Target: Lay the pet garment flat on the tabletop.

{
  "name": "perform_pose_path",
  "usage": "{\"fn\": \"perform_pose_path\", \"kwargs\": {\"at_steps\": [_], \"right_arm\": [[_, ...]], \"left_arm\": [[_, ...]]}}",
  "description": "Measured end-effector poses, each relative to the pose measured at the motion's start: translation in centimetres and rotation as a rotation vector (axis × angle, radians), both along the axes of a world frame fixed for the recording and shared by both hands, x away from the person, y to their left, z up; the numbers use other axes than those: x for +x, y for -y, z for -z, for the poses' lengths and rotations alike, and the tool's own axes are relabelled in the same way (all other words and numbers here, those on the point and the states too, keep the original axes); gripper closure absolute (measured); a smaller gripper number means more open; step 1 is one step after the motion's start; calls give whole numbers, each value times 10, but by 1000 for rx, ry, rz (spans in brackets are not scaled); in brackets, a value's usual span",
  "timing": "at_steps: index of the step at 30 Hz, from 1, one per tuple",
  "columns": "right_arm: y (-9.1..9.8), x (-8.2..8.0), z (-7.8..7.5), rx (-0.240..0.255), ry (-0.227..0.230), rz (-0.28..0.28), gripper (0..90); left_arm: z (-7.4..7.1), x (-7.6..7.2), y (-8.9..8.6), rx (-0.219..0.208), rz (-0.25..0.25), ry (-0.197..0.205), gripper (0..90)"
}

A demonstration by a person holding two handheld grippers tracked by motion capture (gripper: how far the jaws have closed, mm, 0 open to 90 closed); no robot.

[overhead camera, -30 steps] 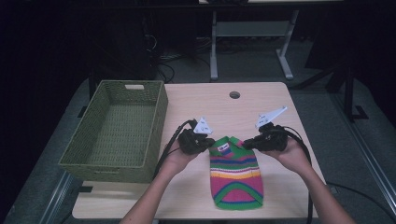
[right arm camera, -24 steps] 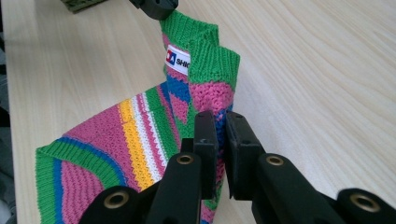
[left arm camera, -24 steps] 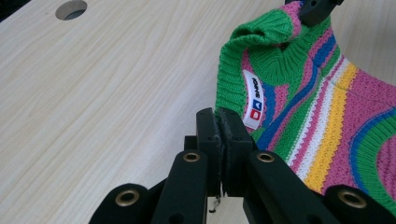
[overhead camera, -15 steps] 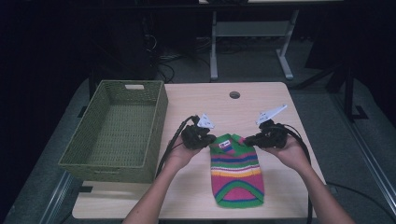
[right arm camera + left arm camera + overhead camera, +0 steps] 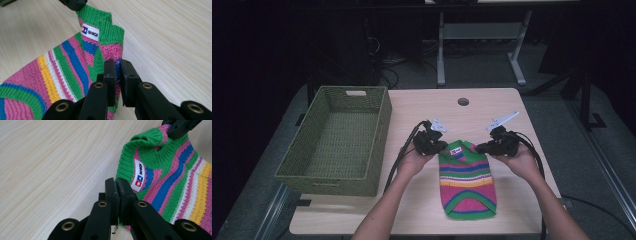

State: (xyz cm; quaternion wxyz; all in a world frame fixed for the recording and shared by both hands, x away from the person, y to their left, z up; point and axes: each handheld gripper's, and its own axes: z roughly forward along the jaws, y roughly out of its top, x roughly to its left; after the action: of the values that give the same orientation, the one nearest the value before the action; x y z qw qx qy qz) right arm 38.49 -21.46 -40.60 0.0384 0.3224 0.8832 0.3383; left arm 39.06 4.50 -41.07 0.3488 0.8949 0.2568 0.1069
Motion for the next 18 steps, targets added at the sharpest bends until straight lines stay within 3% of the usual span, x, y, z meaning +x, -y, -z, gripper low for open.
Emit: {"fn": "perform_pose_path", "kwargs": {"at_steps": [7, 8, 11, 12, 13, 14, 18], "right_arm": [[1, 5, 5, -4, -11, 21, 781], [2, 6, 5, -2, -15, 29, 709], [2, 6, 6, -21, -11, 36, 663], [4, 7, 6, -19, -14, 44, 606], [4, 7, 6, -19, -14, 44, 606], [6, 7, 5, -18, -11, 62, 558], [12, 7, 4, -11, -18, 81, 501]], "left_arm": [[6, 5, 2, -10, -12, -21, 865], [7, 6, 3, -5, -16, -26, 820], [8, 6, 3, -5, -33, -21, 708], [8, 7, 2, -7, -38, -20, 690], [7, 7, 1, -14, -45, -27, 690], [6, 9, -2, -22, -62, -18, 617], [6, 6, -4, -43, -53, -32, 595]]}}
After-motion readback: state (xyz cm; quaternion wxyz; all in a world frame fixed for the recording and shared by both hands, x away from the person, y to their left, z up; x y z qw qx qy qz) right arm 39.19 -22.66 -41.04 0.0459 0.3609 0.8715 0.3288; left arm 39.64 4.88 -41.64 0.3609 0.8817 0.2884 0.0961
